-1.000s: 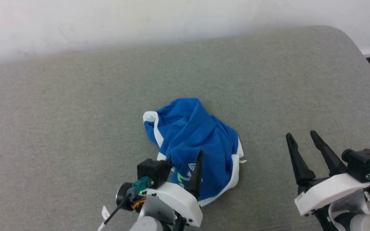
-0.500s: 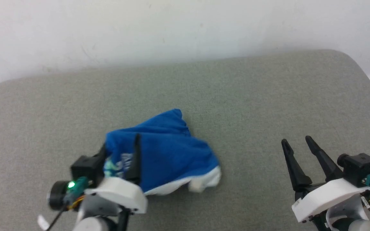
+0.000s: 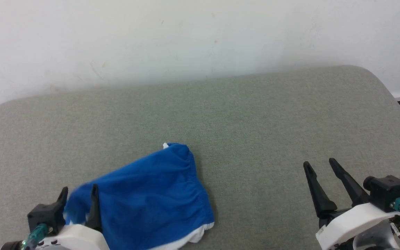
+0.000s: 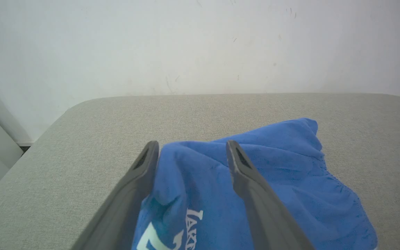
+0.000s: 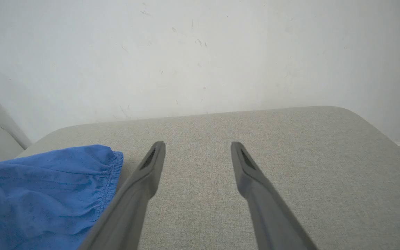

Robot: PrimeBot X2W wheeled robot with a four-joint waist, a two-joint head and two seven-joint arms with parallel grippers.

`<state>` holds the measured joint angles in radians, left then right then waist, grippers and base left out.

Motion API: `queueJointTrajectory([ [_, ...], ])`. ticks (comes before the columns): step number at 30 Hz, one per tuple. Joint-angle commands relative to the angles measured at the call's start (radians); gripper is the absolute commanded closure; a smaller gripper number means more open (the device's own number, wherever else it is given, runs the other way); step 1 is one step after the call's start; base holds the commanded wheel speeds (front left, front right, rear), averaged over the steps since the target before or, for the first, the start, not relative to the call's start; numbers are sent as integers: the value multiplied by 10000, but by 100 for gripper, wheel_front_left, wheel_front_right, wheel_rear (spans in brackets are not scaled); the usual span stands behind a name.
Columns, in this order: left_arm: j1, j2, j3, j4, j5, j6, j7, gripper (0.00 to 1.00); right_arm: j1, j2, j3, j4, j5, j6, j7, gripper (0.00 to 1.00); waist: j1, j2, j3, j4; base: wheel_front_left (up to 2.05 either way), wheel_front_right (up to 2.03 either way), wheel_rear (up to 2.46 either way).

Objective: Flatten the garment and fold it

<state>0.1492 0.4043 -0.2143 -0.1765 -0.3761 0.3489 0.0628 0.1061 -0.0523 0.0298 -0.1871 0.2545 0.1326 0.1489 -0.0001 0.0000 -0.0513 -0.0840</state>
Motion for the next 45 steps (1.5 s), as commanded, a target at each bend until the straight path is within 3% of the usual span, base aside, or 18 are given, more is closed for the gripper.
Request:
queueJointTrajectory([
  [1, 157, 96, 121, -169, -88, 34, -16, 0, 103, 20, -11, -81, 7, -19, 15, 0, 1, 0, -15, 21, 0, 0, 0],
  [14, 154, 41, 278, -799, -299, -73, -590, 0, 71, 20, 172, -58, 132, -19, 90, 0, 1, 0, 43, 411, 0, 0, 0],
  [19, 55, -6, 241, -830, -323, -93, -664, 0, -160, 20, 762, 333, 203, -19, 744, 0, 1, 0, 90, 558, 0, 0, 0],
  [23, -138, -77, 134, -862, -304, -138, -747, 0, -803, -30, 1838, 1075, 330, -19, 2062, 0, 1, 0, 236, 787, 0, 0, 0],
  [34, -896, -379, -272, -711, -167, -277, -1048, 0, -3075, -747, 4314, 3695, 2335, -19, 5155, 0, 1, 0, 863, 1484, 0, 0, 0],
  [38, -1215, -537, -429, -658, -129, -330, -1185, 0, -4003, -985, 4838, 4773, 2487, -19, 5382, 0, 1, 0, 1243, 1692, 0, 0, 0],
  [45, -1602, -729, -610, -535, -118, -425, -1415, 0, -5196, -849, 6047, 6546, 3198, -19, 5271, 0, 1, 0, 1793, 1941, 0, 0, 0],
])
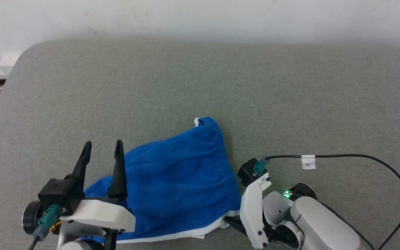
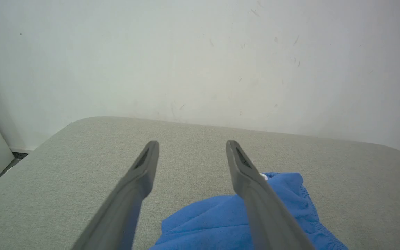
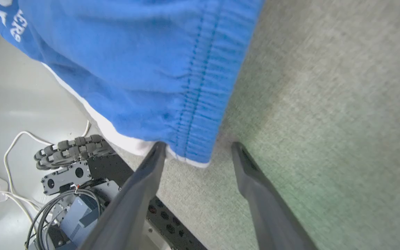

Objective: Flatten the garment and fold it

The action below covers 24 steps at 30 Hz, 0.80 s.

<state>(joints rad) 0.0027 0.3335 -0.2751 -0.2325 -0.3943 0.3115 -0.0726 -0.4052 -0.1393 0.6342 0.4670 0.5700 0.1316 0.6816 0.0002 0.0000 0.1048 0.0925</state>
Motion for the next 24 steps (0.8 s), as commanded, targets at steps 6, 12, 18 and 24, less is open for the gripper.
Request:
queueJointTrajectory([
  [6, -349, -109, -67, 247, 42, -109, -228, 0, -611, 62, 1007, 1360, 542, -9, -189, 0, -2, 0, 468, 336, 0, 0, 0],
  [12, -346, -132, -90, 465, 14, -94, -310, 0, -800, 86, 1863, 1912, 1362, -9, -163, 100, -2, 0, 360, 360, 0, 0, 0],
  [18, -126, -90, -46, 503, -25, 23, -277, 0, -1293, -285, 1920, 1542, 1823, -9, -1185, 100, -2, 0, 53, 138, 0, 0, 0],
  [24, 107, -35, -45, 365, -41, 129, -198, 0, -1829, -1145, 1188, 1120, 1699, -9, -1903, 100, -2, 0, -105, -215, 0, 0, 0],
])
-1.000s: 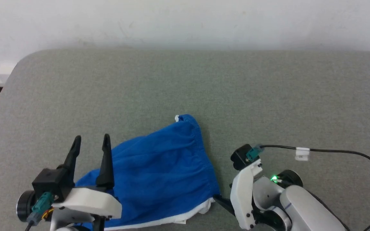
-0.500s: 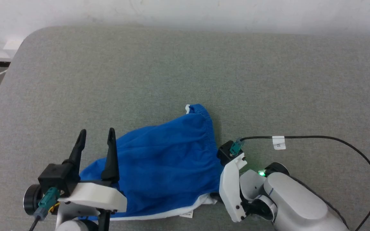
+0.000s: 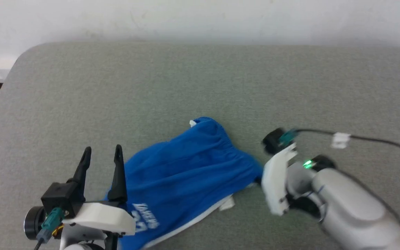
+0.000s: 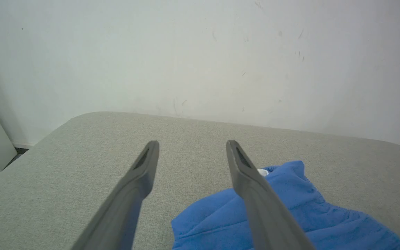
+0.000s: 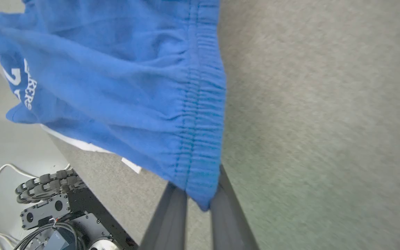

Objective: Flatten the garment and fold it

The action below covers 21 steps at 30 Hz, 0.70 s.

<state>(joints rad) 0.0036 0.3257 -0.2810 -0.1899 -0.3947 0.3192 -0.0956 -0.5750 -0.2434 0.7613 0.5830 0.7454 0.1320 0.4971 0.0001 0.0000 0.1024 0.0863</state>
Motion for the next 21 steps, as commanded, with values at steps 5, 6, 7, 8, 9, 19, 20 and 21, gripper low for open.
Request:
queueJointTrajectory([
  [5, 298, 36, -19, -170, -67, 140, 84, 0, 137, -1030, -1069, -229, -402, -13, -22, 100, -1, 0, -127, -436, 0, 0, 0],
  [6, 322, 33, -28, -191, -70, 153, 93, 0, 291, -1214, -1310, -236, -487, -13, 41, 100, -1, 0, -126, -479, 0, 0, 0],
  [7, 341, 31, -33, -216, -73, 165, 94, 0, 461, -1388, -1600, -234, -576, -13, 69, 100, -1, 0, -120, -521, 0, 0, 0],
  [8, 355, 32, -40, -236, -71, 177, 99, 0, 651, -1563, -1908, -220, -686, -13, 83, 100, -1, 0, -112, -549, 0, 0, 0],
  [9, 364, 34, -49, -250, -69, 187, 107, 0, 872, -1735, -2248, -186, -805, -13, 102, 100, -1, 0, -105, -572, 0, 0, 0],
  [19, 526, 64, -97, -209, -130, 241, 164, 0, 3241, -1295, -5301, -568, -2583, -13, 87, 0, -1, 0, -111, -822, 0, 0, 0],
  [20, 543, 61, -114, -183, -140, 235, 167, 0, 3435, -1125, -5547, -720, -2792, -13, -41, 0, -1, 0, -157, -823, 0, 0, 0],
  [21, 557, 61, -135, -160, -147, 226, 174, 0, 3633, -953, -5793, -875, -2949, -13, -159, 0, -1, 0, -202, -813, 0, 0, 0],
])
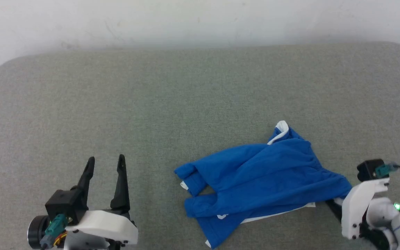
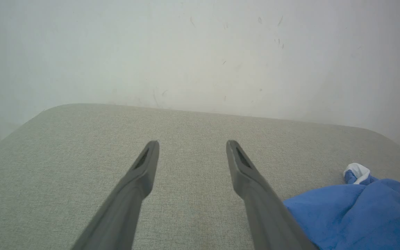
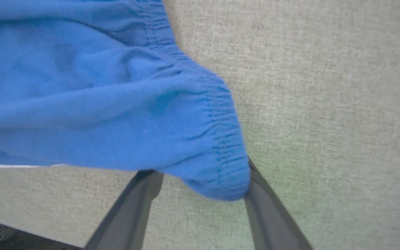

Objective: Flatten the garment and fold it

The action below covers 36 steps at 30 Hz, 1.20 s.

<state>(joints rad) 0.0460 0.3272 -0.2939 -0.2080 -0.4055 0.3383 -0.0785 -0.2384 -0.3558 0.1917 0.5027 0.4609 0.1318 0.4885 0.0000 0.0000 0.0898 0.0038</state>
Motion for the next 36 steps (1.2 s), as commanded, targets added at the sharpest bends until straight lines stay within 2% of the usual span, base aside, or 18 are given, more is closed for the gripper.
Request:
queueJointTrajectory([
  [1, 147, 50, -32, 48, -47, 21, 19, 0, 492, 321, -330, -260, -318, -11, -204, 0, 0, 0, -136, 27, 0, 0, 0],
  [5, 214, 84, -93, 109, -67, -2, 90, 0, 1210, 698, -848, -1055, -970, -11, -710, 0, 0, 0, -344, 51, 0, 0, 0],
  [12, 483, 173, -227, 177, -144, -10, 342, 0, 2706, 2140, -2288, -3450, -2184, -11, -1980, 0, 0, 0, -804, -45, 0, 0, 0],
  [22, 615, 159, -607, 279, -368, -186, 868, 0, 4015, 2925, -2279, -6414, -2602, -11, -2747, 0, 0, 0, -1025, -238, 0, 0, 0],
  [26, 465, 155, -1259, 486, -503, -610, 1667, 0, 4427, 3012, -1962, -7223, -2675, -11, -2665, 0, 0, 0, -932, -309, 0, 0, 0],
  [30, -15, 61, -2127, 801, -656, -1298, 2656, 0, 4678, 3039, -1584, -7960, -2784, -11, -2662, 0, 0, 0, -728, -397, 0, 0, 0],
  [36, -897, -130, -3045, 1636, -728, -2031, 3897, 0, 4681, 3051, -1225, -8566, -2818, -11, -2547, 0, 0, 0, -441, -731, 0, 0, 0],
])
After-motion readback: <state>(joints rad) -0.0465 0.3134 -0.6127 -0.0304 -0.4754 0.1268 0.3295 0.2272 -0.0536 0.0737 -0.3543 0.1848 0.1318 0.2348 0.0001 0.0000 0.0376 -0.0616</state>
